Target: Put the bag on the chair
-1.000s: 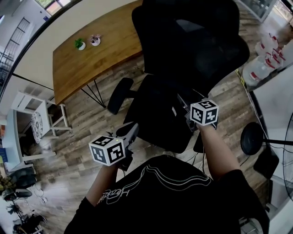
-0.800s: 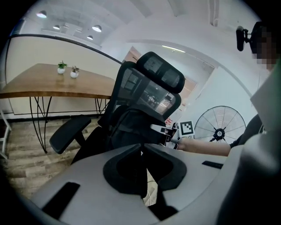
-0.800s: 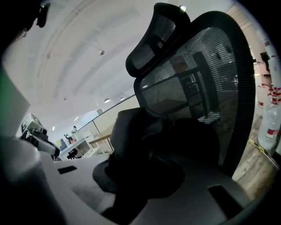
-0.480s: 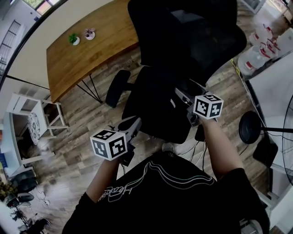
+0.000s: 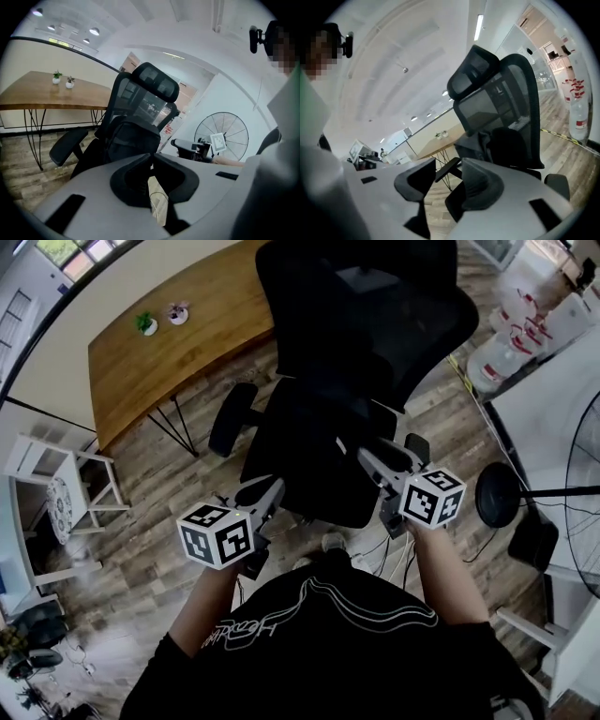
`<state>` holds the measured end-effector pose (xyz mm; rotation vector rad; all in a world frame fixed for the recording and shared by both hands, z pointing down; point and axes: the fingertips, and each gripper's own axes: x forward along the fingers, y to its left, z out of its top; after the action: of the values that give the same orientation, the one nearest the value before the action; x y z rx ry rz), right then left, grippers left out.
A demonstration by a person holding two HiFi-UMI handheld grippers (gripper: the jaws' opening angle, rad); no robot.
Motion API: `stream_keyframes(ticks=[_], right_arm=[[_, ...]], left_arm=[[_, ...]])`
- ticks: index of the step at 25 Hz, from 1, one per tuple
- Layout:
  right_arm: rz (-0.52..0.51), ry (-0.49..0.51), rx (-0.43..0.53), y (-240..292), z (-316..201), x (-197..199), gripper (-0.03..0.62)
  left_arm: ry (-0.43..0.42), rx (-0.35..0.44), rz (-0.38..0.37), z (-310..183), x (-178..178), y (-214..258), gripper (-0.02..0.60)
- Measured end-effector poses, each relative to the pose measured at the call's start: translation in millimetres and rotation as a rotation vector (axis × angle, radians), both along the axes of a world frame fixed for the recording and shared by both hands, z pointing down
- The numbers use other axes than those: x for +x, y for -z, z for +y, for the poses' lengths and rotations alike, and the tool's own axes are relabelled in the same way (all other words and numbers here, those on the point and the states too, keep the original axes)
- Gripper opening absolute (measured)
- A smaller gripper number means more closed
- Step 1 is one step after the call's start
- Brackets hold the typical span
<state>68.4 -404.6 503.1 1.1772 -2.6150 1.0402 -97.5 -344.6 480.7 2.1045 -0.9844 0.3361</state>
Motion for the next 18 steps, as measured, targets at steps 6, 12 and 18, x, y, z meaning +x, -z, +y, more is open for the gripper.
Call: stream_keyframes(ticks=[6, 12, 18], right_arm=[[-0.072, 0.076, 0.03, 54, 58, -27, -0.005], [-0.096, 0.18, 0.141, 111, 100, -50, -0.006], [-0.074, 0.107, 0.162, 136, 109, -47, -0.006]], left_arm=[[-0.052, 0.099, 0.05, 24, 10, 47, 0.041], [-0.119, 0.235, 0.084, 51, 15, 97, 0.041], [-0.105, 0.312, 0.122, 65, 6, 127, 0.041]])
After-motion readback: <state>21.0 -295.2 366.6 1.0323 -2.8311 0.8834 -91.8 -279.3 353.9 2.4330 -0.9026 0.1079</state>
